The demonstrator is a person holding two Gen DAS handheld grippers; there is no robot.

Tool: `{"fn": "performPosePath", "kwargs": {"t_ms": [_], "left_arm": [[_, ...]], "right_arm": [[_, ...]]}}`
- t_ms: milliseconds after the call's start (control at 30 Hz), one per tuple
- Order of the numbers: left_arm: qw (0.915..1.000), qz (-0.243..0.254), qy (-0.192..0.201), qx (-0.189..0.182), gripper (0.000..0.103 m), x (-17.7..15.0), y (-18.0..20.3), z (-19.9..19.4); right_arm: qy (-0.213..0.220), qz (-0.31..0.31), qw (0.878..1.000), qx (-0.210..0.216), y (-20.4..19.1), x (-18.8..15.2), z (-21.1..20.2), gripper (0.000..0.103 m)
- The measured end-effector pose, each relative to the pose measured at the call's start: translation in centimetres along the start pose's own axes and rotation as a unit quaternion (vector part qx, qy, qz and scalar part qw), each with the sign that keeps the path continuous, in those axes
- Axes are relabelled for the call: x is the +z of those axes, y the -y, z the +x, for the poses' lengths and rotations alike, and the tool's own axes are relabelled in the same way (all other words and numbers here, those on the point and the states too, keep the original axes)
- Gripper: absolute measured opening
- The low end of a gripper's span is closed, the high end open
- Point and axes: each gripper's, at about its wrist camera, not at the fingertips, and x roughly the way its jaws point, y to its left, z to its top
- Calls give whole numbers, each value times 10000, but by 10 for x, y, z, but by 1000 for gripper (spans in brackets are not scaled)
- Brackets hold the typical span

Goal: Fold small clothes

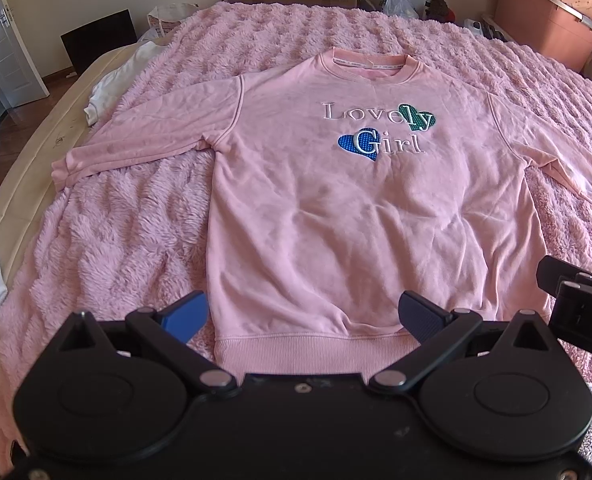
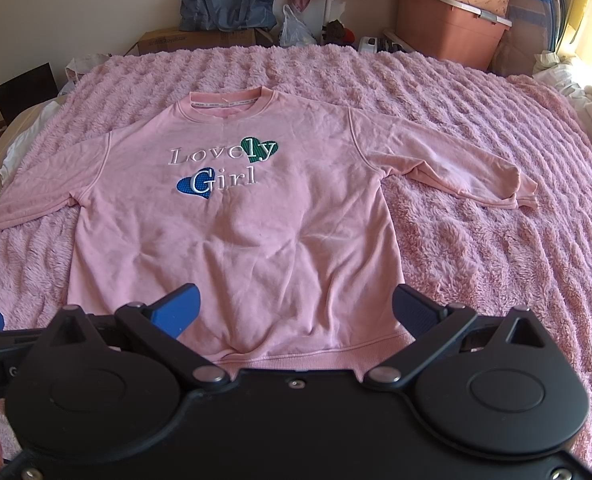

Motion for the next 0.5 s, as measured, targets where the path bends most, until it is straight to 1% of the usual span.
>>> {"fn": "performPosePath", "kwargs": {"t_ms": [200,367,500], "left_arm": [[10000,1,5,-1,103,0,0,0],[10000,0,23,6,103,2,9,-3],[10000,1,20,3,103,2,7,-4]], "right_arm": [[3,3,10000,1,0,0,-1,103],[8,-1,10000,5,0,1,-1,103],[10,-6,10000,7,-1,1,-1,103]]}}
